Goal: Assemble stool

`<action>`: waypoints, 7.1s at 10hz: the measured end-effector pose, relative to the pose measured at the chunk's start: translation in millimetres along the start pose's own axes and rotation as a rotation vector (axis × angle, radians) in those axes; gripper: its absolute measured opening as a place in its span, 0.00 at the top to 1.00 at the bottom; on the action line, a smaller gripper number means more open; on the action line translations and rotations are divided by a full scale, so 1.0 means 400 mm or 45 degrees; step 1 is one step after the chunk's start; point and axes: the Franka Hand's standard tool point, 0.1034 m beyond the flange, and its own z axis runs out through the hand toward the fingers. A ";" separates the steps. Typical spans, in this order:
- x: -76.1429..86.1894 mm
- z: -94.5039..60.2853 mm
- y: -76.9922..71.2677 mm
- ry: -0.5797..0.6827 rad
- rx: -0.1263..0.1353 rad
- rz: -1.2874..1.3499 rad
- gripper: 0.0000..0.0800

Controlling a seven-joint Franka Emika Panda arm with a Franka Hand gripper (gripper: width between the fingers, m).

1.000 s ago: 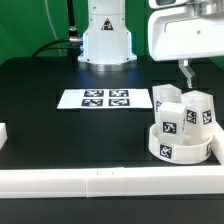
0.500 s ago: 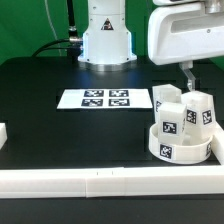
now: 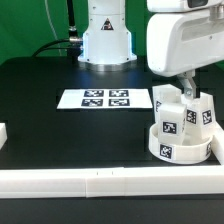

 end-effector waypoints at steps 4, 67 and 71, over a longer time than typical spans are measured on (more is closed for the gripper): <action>-0.024 0.026 -0.001 0.020 -0.025 0.020 0.19; -0.040 0.064 -0.008 0.108 0.393 3.532 0.58; -0.040 0.064 -0.013 0.092 0.431 3.703 0.44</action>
Offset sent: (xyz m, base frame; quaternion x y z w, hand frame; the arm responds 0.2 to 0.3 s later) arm -0.0080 0.0005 -0.0130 0.0053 0.0172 -0.0050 0.9998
